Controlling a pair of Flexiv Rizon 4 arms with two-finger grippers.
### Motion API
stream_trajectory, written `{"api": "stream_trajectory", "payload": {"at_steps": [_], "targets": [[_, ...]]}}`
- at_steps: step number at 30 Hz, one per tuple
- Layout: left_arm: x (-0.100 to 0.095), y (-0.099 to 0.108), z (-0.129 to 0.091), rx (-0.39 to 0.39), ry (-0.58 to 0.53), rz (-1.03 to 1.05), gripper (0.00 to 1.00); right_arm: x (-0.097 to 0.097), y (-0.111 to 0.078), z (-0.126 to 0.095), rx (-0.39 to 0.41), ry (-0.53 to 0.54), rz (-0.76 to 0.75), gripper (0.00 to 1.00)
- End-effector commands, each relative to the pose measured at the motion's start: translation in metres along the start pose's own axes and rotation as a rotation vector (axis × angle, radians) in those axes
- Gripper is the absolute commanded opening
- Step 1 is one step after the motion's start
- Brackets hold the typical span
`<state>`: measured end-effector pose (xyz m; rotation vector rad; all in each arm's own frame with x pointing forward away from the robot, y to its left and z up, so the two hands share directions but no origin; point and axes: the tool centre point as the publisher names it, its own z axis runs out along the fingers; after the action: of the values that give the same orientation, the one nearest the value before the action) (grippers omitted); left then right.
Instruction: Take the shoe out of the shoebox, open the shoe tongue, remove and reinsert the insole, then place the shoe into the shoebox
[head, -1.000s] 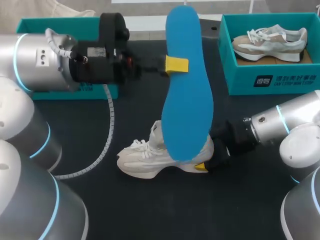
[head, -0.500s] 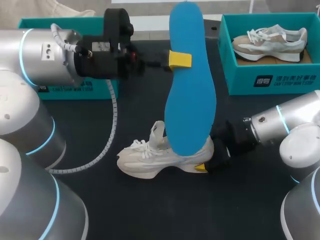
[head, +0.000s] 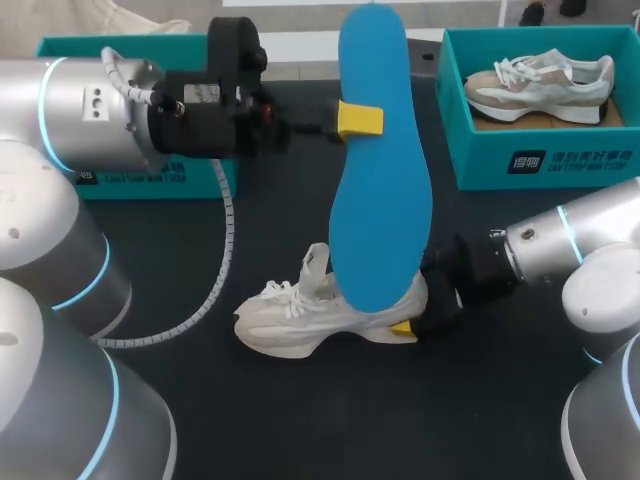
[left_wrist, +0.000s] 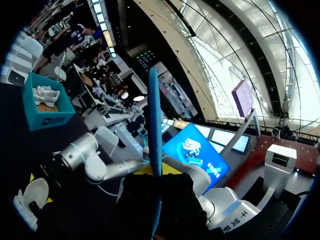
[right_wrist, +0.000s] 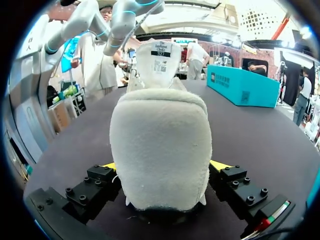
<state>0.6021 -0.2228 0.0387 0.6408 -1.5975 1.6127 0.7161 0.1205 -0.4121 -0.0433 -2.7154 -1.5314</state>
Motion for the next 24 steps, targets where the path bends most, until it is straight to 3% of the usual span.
{"api": "stream_trajectory", "payload": {"at_steps": [1,6,11,18,24], "targets": [[-0.001,0.001,0.002,0.002,0.001,0.000,0.00,0.004,0.007,-0.009,0.038,-0.002,0.011,1.00],[-0.001,0.001,0.002,0.002,0.001,0.000,0.00,0.008,0.008,-0.022,0.082,-0.013,0.028,1.00],[-0.001,0.001,0.002,0.002,0.001,0.000,0.00,0.020,0.016,-0.049,0.175,-0.053,0.076,1.00],[-0.001,0.001,0.002,0.002,0.001,0.000,0.00,0.034,0.046,-0.085,0.319,-0.099,0.126,1.00],[-0.001,0.001,0.002,0.002,0.001,0.000,0.00,0.025,0.073,-0.089,0.440,-0.140,0.133,1.00]]}}
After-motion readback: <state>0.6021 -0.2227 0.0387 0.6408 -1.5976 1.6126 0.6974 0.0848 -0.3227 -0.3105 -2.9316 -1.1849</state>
